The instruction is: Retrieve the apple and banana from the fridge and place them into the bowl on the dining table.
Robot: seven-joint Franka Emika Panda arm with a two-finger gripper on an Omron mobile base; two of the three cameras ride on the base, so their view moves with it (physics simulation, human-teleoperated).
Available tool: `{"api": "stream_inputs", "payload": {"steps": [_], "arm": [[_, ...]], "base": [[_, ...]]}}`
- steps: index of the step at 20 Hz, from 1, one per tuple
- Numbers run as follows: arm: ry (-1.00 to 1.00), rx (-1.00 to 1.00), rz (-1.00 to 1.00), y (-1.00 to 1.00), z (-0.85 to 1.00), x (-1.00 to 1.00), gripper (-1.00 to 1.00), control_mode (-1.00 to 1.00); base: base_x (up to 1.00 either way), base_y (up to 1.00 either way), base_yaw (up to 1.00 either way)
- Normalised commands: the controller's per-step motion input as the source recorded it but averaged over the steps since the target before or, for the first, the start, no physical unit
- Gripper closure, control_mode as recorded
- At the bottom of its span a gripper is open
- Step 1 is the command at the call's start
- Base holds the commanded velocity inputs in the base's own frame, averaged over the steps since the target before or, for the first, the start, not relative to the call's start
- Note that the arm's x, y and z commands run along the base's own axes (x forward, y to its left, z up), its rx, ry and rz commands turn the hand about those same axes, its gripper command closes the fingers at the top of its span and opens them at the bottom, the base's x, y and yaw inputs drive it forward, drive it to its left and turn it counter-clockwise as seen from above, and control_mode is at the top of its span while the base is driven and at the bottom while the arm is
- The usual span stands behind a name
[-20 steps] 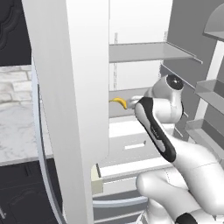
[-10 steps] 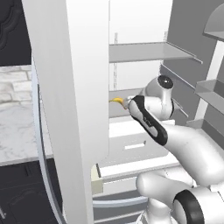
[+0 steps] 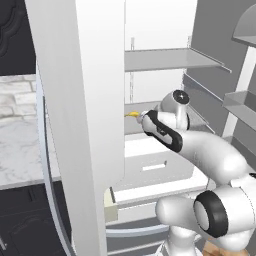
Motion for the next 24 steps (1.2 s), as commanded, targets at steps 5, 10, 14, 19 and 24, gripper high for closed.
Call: {"api": "stream_inputs", "payload": {"steps": [5, 10, 14, 19, 24], "arm": [[0.05, 0.00, 0.00, 0.00, -0.10, 0.49, -1.00, -1.00], [0.06, 0.00, 0.00, 0.00, -0.09, 0.49, -1.00, -1.00], [0.04, 0.00, 0.00, 0.00, -0.17, 0.44, -1.00, -1.00], [0.01, 0.00, 0.00, -0.04, -0.28, 0.38, -1.00, -1.00], [0.00, 0.00, 0.00, -0.02, -0.37, 0.42, -1.00, -1.00]], "base": [[0.00, 0.00, 0.00], [0.00, 0.00, 0.00], [0.00, 0.00, 0.00], [0.00, 0.00, 0.00], [0.00, 0.00, 0.00]]}}
